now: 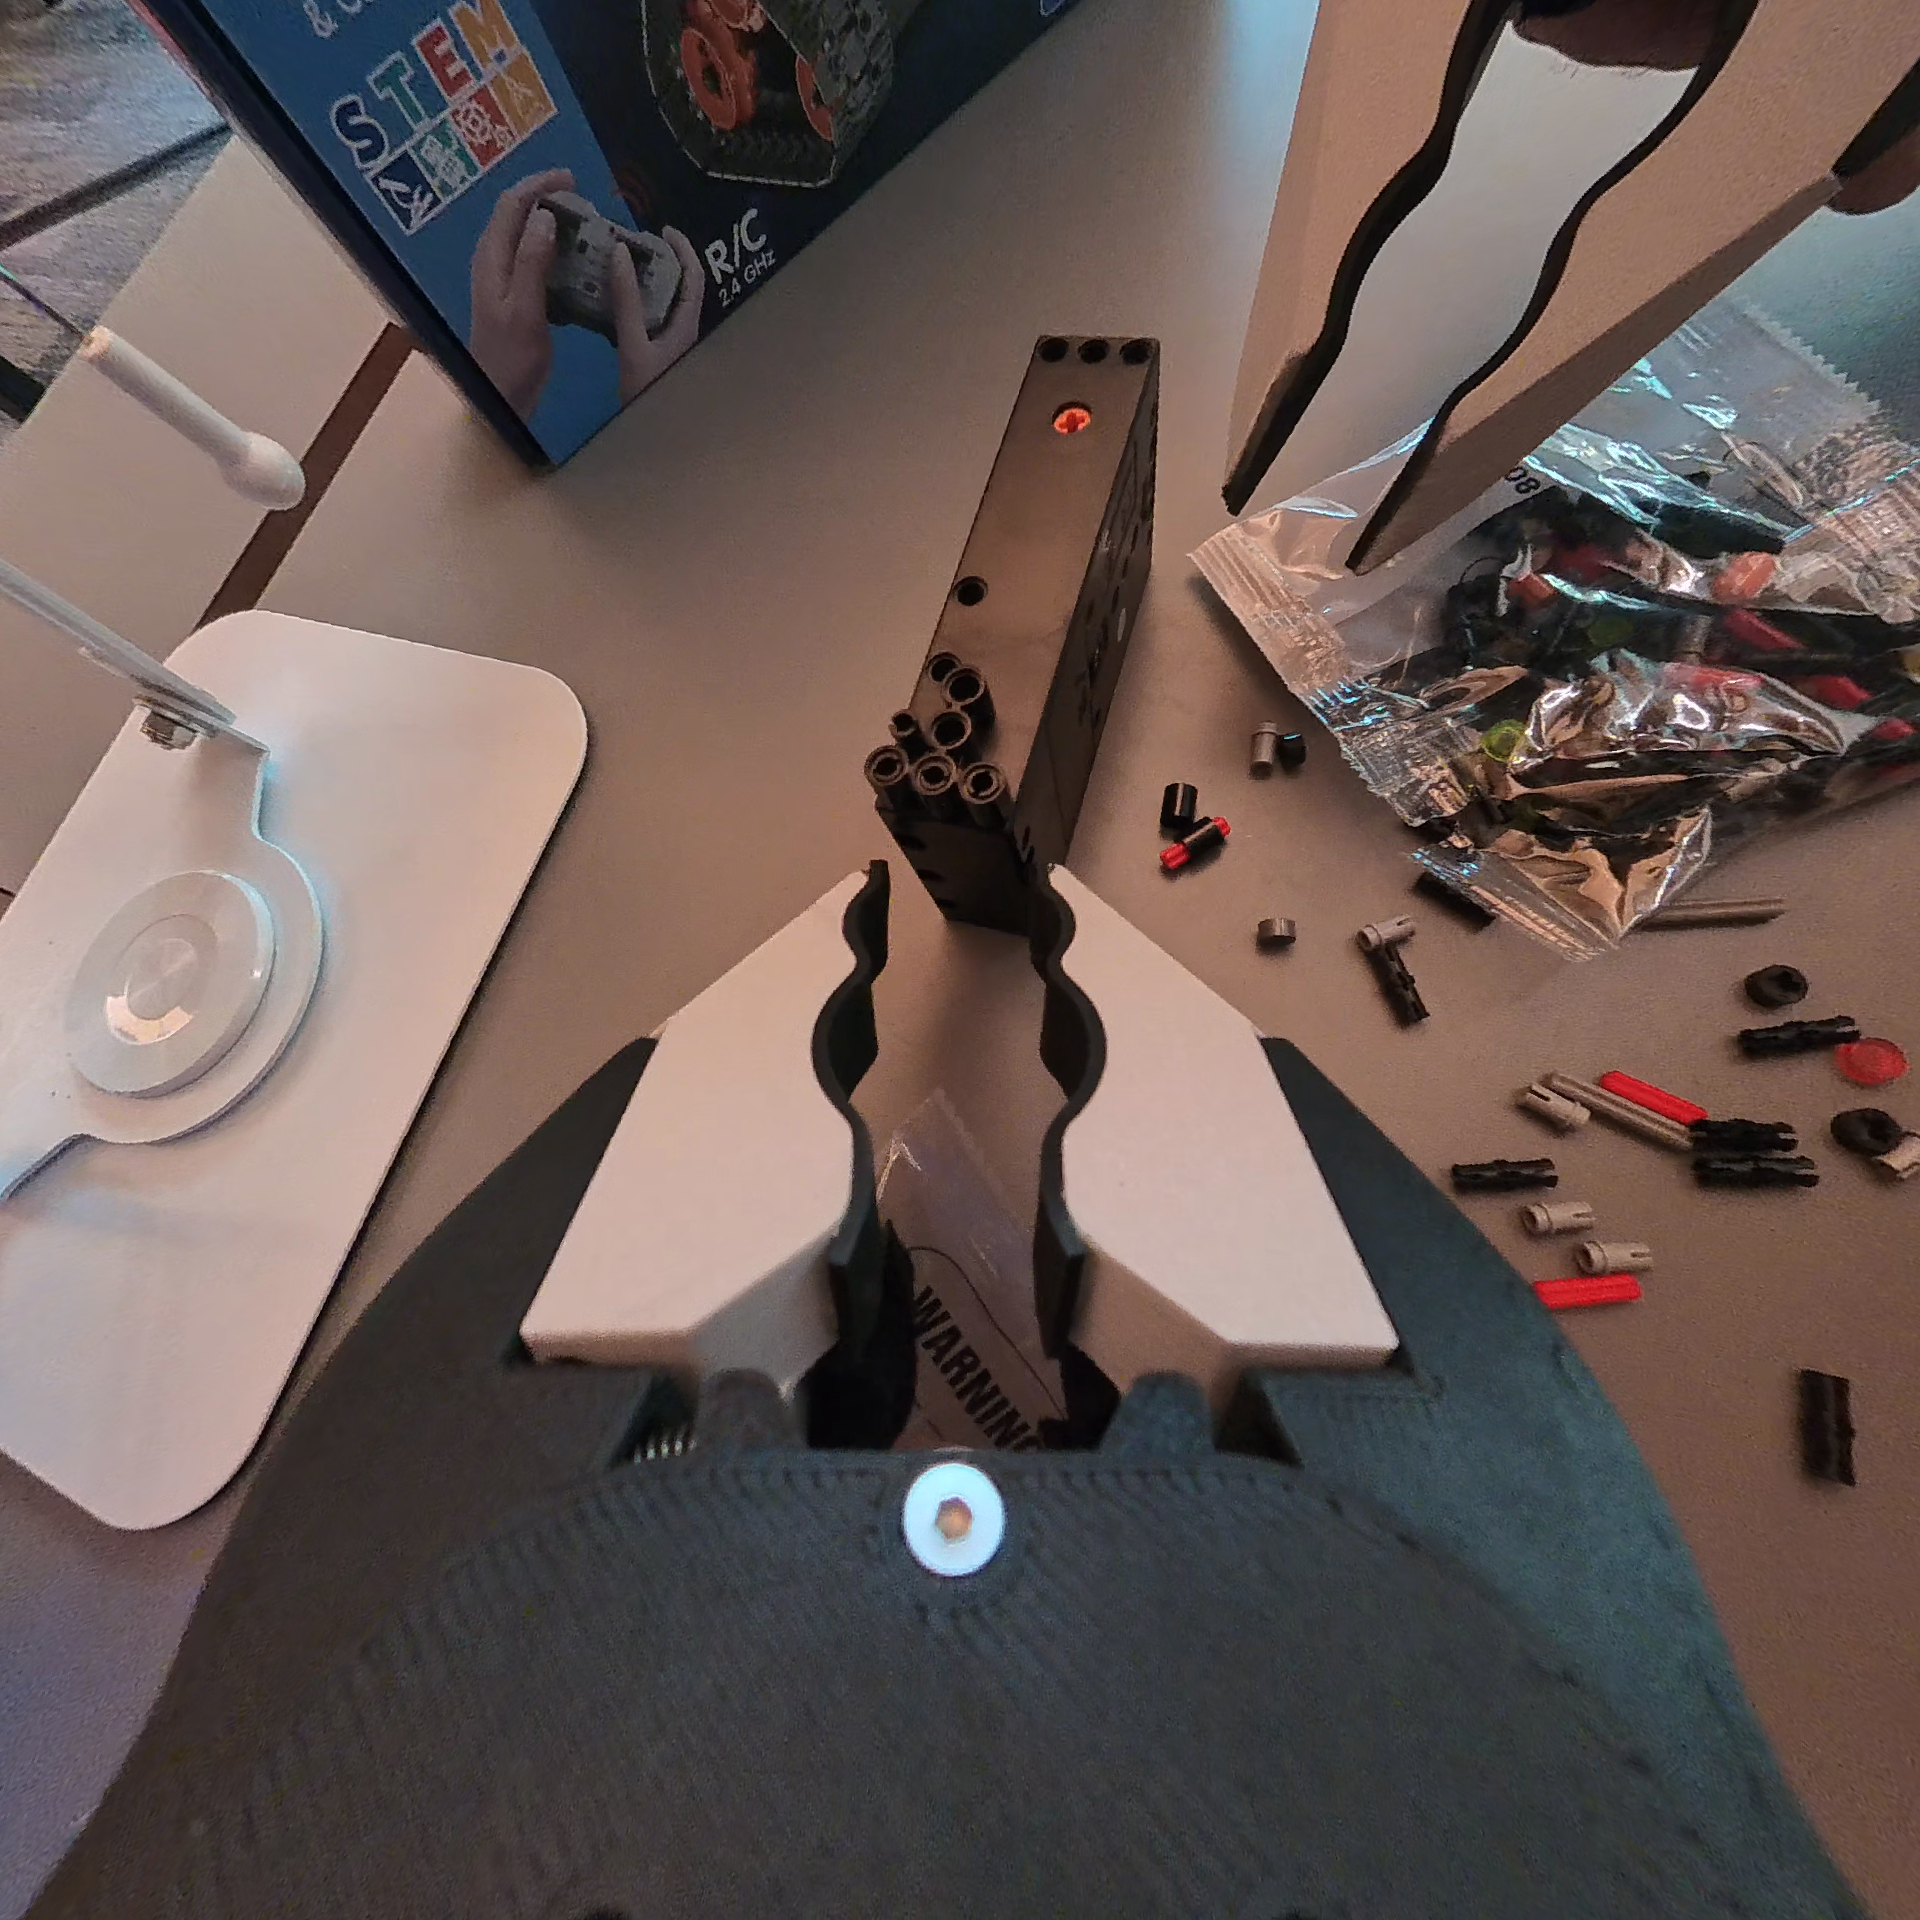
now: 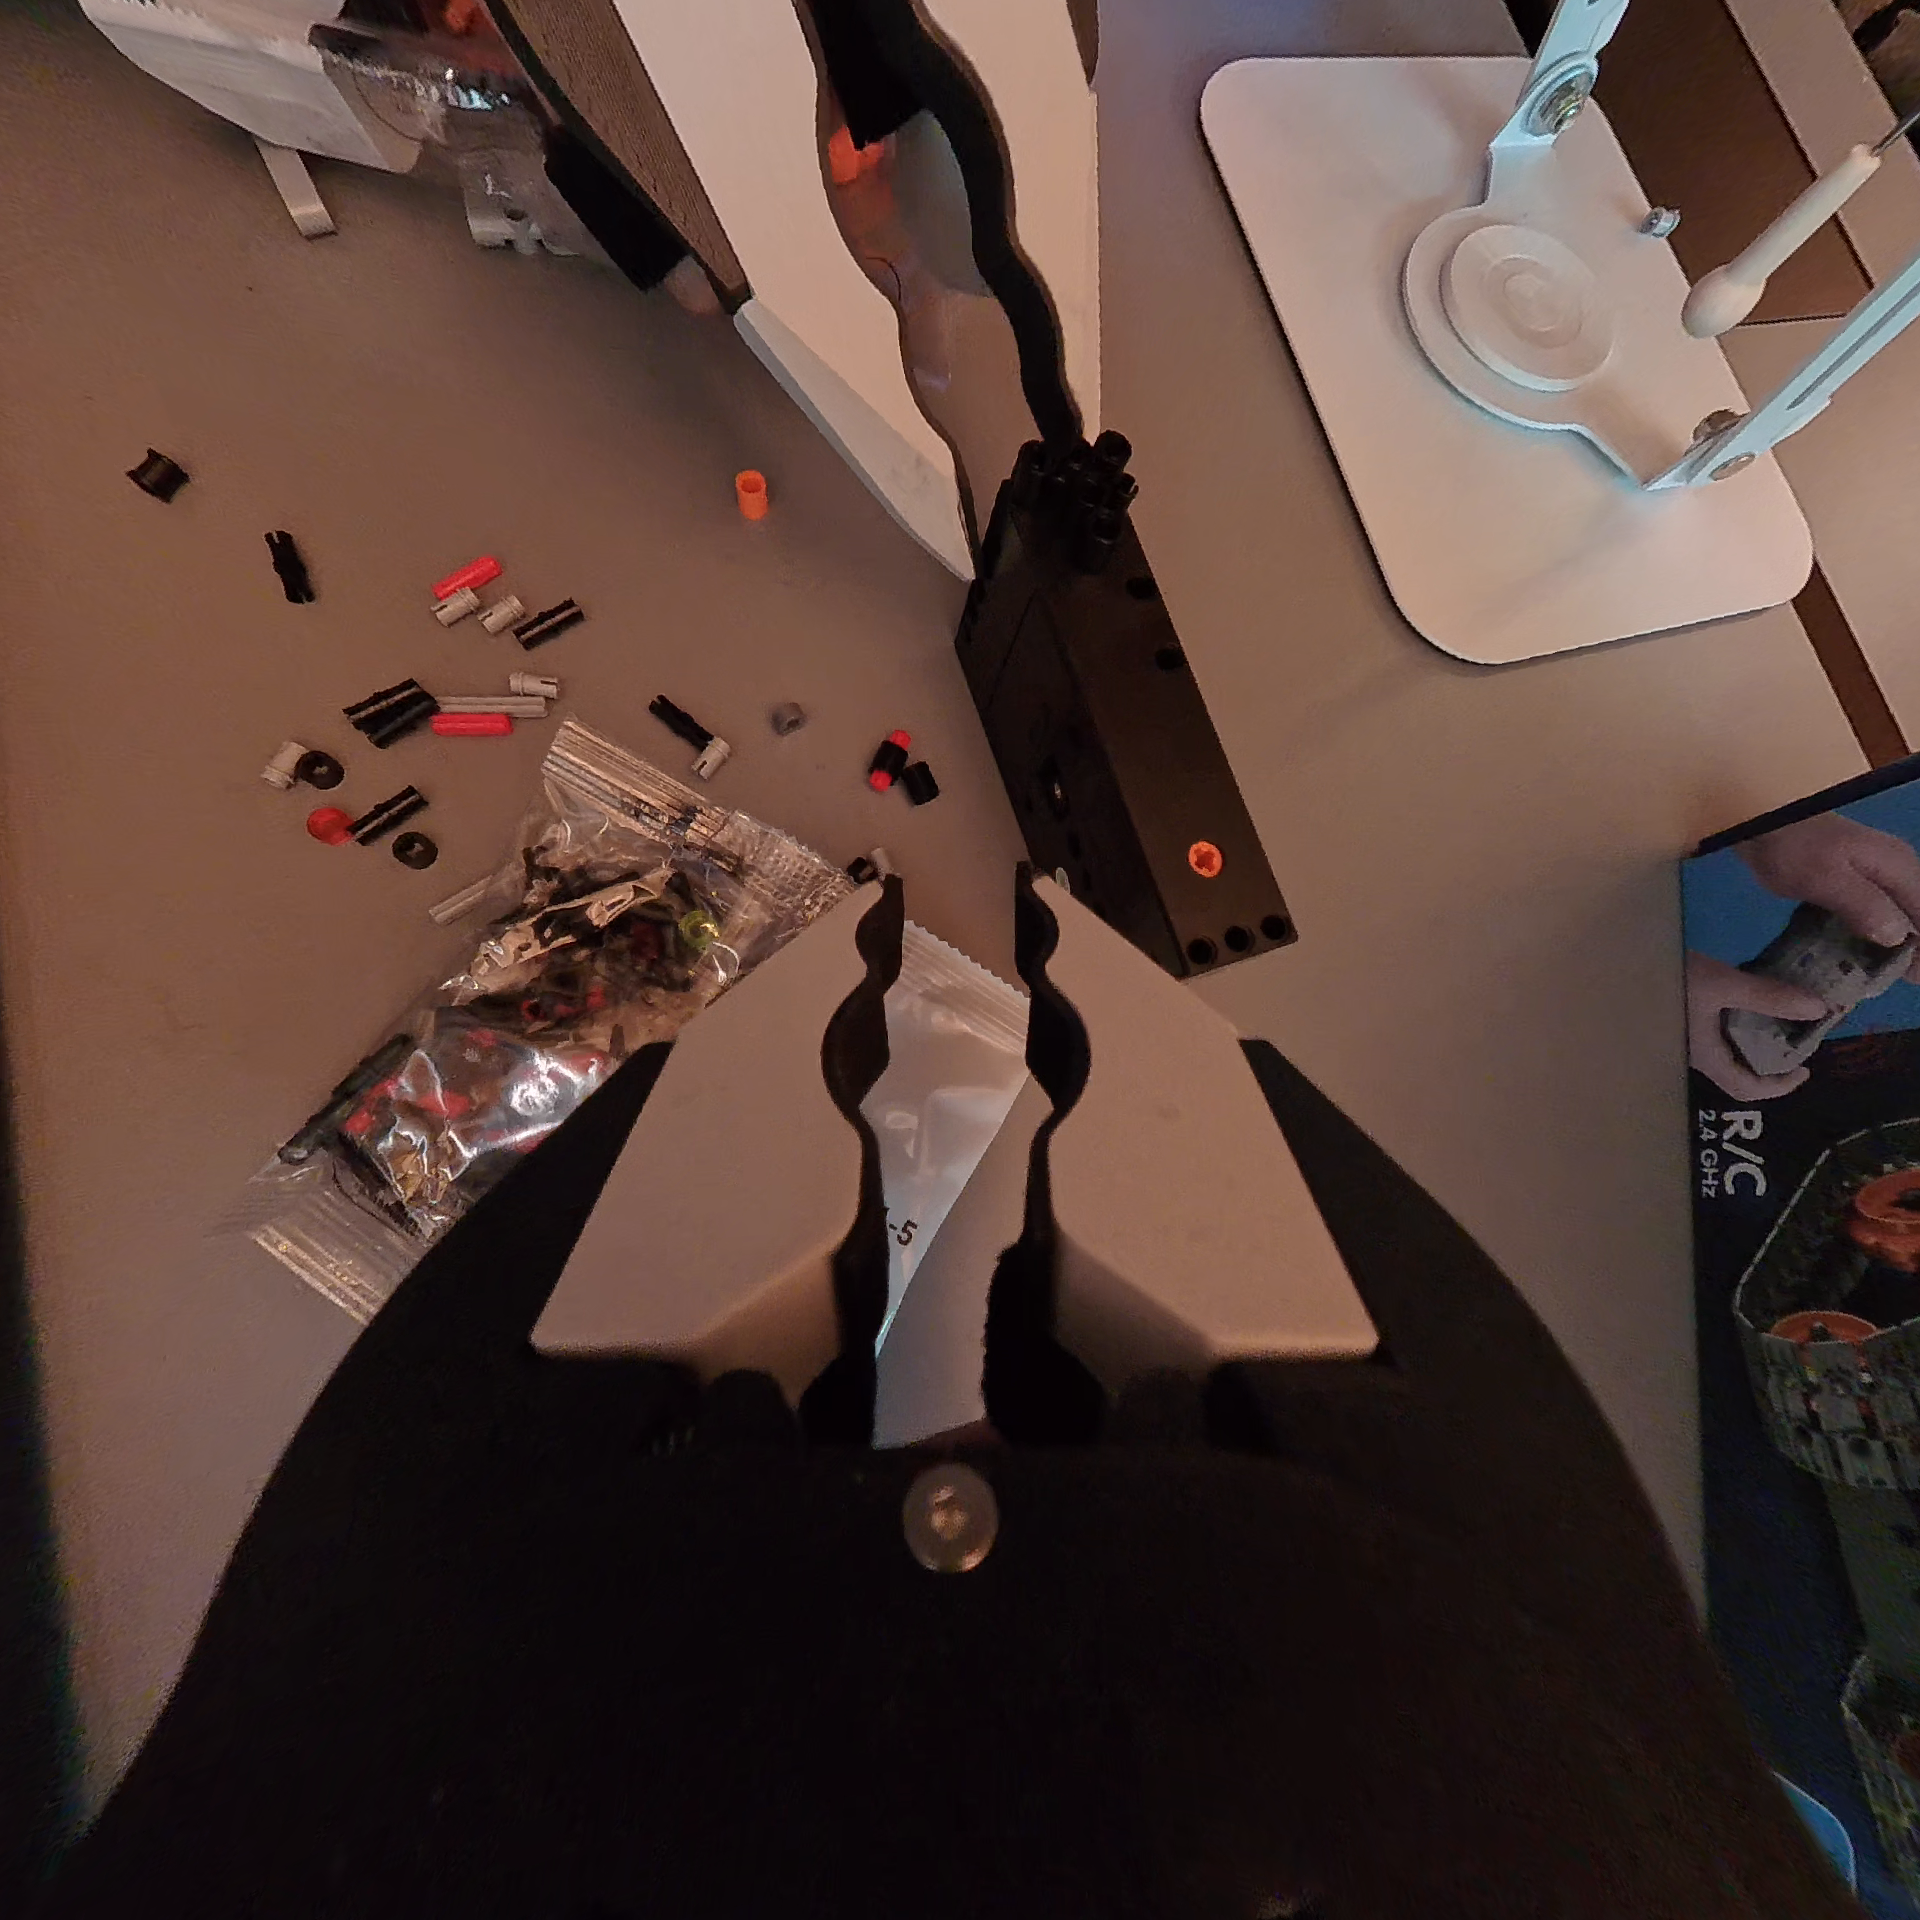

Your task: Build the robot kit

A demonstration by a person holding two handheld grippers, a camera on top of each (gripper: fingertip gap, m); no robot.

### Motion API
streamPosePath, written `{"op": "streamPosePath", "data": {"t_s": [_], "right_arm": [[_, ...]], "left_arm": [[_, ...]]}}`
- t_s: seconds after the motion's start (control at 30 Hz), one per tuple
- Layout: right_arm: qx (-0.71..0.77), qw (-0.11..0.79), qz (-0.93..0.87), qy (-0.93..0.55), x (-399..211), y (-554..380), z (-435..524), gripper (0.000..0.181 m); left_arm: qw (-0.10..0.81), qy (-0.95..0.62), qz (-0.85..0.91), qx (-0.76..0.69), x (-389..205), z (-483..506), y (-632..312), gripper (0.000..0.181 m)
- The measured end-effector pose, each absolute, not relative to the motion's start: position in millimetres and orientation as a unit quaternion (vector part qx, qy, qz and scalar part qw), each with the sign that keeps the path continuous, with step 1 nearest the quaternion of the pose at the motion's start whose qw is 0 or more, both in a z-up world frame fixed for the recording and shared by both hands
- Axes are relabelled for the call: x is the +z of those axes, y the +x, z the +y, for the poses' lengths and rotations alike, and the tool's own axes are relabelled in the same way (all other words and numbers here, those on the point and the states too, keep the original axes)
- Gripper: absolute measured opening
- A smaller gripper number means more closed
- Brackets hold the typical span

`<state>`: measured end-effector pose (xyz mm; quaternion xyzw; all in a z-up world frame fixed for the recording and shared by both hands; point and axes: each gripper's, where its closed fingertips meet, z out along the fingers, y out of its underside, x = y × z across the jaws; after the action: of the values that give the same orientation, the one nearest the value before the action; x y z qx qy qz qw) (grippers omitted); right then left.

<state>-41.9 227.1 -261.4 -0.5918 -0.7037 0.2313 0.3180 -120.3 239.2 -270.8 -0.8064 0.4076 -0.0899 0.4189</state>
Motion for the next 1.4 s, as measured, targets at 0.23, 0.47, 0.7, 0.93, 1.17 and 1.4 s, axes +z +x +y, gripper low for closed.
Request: {"op": "streamPosePath", "data": {"t_s": [0.23, 0.47, 0.7, 0.93, 1.17, 1.4], "right_arm": [[0.233, 0.322, -0.701, -0.592, -260, -42, 228, 0.02], [0.227, 0.311, -0.708, -0.592, -262, -43, 223, 0.02], [0.218, 0.287, -0.733, -0.577, -269, -54, 209, 0.018], [0.194, 0.262, -0.755, -0.569, -283, -66, 205, 0.011], [0.176, 0.268, -0.755, -0.572, -288, -74, 214, 0.011], [0.222, 0.232, -0.782, -0.534, -287, -78, 174, 0.009]], "left_arm": [[0.422, -0.805, 0.407, -0.089, -270, 240, -121, 0.028], [0.423, -0.804, 0.408, -0.083, -271, 242, -121, 0.029], [0.426, -0.802, 0.411, -0.08, -267, 241, -121, 0.029], [0.42, -0.8, 0.422, -0.077, -265, 236, -121, 0.028], [0.404, -0.8, 0.441, -0.058, -270, 231, -124, 0.028], [0.4, -0.796, 0.448, -0.074, -264, 224, -125, 0.027]]}}
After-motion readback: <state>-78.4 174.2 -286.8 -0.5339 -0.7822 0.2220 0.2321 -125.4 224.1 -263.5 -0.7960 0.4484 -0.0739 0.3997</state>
